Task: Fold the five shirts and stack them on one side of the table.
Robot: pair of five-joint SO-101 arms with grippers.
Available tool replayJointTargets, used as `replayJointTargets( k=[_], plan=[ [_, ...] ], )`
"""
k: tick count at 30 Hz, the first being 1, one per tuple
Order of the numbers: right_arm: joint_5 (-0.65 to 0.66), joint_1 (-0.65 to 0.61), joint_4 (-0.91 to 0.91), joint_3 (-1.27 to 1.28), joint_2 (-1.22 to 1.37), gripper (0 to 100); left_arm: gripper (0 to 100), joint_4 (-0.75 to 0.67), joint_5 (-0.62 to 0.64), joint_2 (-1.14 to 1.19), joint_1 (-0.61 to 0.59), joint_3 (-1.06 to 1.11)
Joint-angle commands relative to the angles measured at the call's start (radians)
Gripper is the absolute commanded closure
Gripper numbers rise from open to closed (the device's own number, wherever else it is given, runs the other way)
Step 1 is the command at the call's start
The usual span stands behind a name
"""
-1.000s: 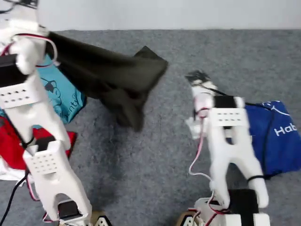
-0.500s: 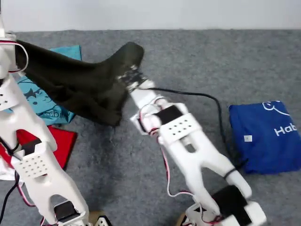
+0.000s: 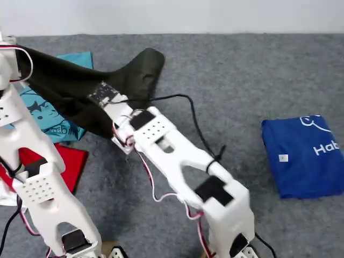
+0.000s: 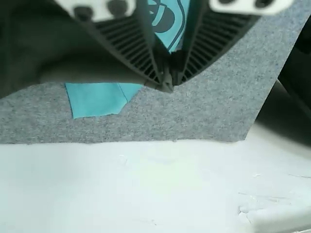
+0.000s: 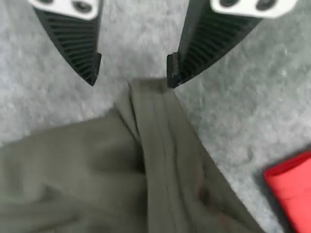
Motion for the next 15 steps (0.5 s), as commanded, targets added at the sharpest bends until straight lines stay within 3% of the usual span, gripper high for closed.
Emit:
replayJointTargets(
  k=[1, 7, 13, 15],
  plan=[
    [-0.003, -0.024, 0.021, -0.129, 0.077, 76.8, 99, 0.021, 0.015, -0.005, 0.002, -0.056],
    [-0.002, -0.015, 0.021, -0.227, 0.211, 77.5, 99, 0.021, 0.015, -0.005, 0.077, -0.056],
    [0.098, 0.061, 0.021, -0.258, 0.262, 97.6, 99, 0.021, 0.012, -0.006, 0.146, -0.004],
    [0.081, 0.094, 0.036, -0.258, 0.259, 98.3, 99, 0.021, 0.012, -0.006, 0.15, 0.018]
  ],
)
